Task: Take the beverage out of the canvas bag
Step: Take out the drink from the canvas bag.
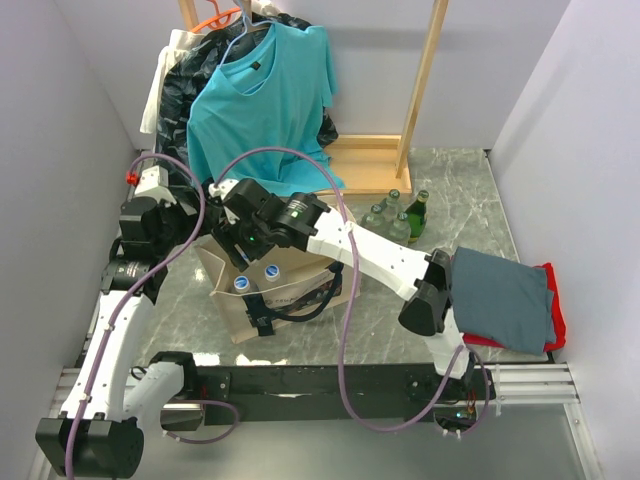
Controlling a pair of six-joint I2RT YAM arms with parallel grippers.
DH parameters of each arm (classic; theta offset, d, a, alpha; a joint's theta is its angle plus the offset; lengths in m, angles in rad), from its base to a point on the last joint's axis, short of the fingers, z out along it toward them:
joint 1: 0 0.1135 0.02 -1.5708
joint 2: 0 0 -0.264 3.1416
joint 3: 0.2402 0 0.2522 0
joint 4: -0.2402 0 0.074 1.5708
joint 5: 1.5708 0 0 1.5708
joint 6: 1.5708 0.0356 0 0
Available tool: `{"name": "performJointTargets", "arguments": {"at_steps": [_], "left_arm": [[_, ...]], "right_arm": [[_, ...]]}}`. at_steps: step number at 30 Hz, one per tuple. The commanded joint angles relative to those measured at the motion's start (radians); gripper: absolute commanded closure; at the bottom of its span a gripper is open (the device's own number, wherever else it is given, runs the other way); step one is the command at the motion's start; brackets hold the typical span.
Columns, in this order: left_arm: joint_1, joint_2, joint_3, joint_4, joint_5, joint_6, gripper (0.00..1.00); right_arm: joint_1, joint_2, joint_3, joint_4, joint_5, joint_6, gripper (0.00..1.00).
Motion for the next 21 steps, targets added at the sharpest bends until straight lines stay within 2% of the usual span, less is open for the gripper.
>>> {"name": "performJointTargets", "arguments": {"at_steps": [1, 11, 21], "left_arm": [[0.003, -0.005, 0.008, 0.002, -0.006, 0.015, 0.04], [0.003, 0.001, 0.002, 0.016, -0.001, 0.015, 0.04], [0.003, -0.003, -0.009, 0.024, 0.029, 0.026, 0.04]], "right_arm": [[0.004, 0.042, 0.086, -0.025, 0.001, -0.017, 0.23], [0.004, 0.042, 0.034, -0.002, 0.003, -0.016, 0.24], [0.001, 0.073, 0.035, 0.0, -0.026, -0.011, 0.28]]}}
